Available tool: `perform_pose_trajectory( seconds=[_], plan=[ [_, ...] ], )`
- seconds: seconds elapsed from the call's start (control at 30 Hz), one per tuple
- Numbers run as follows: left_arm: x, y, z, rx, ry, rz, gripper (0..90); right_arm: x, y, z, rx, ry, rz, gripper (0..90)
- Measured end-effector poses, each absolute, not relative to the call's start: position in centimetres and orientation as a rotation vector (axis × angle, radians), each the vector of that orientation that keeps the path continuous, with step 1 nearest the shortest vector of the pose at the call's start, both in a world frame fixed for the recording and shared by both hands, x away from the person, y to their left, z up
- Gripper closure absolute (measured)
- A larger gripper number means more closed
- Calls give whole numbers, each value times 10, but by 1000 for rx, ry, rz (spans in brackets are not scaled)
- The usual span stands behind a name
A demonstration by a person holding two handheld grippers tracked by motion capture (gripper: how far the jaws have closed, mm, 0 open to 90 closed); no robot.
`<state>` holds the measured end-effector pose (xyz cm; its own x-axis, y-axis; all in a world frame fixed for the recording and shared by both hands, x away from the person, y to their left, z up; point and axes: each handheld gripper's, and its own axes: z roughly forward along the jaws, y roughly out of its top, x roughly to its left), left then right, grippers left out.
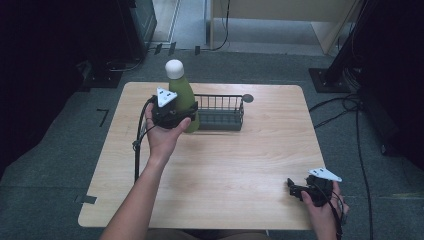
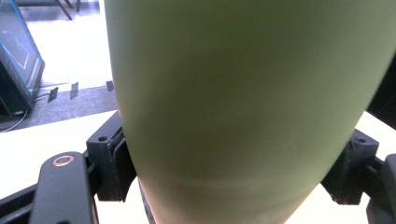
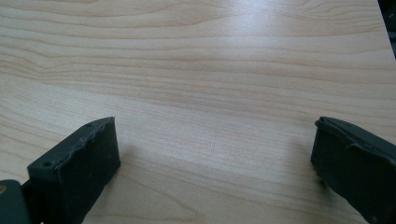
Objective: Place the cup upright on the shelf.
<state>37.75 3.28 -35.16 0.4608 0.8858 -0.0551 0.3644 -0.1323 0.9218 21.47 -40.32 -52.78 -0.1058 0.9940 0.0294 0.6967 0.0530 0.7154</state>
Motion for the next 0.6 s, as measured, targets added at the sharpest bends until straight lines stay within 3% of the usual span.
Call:
perform_pose_trajectory(
  seconds=[0.6],
  plan=[
    [421, 19, -338, 1691, 1092, 696, 211, 215, -403, -528, 1690, 1855, 811, 4]
  ],
)
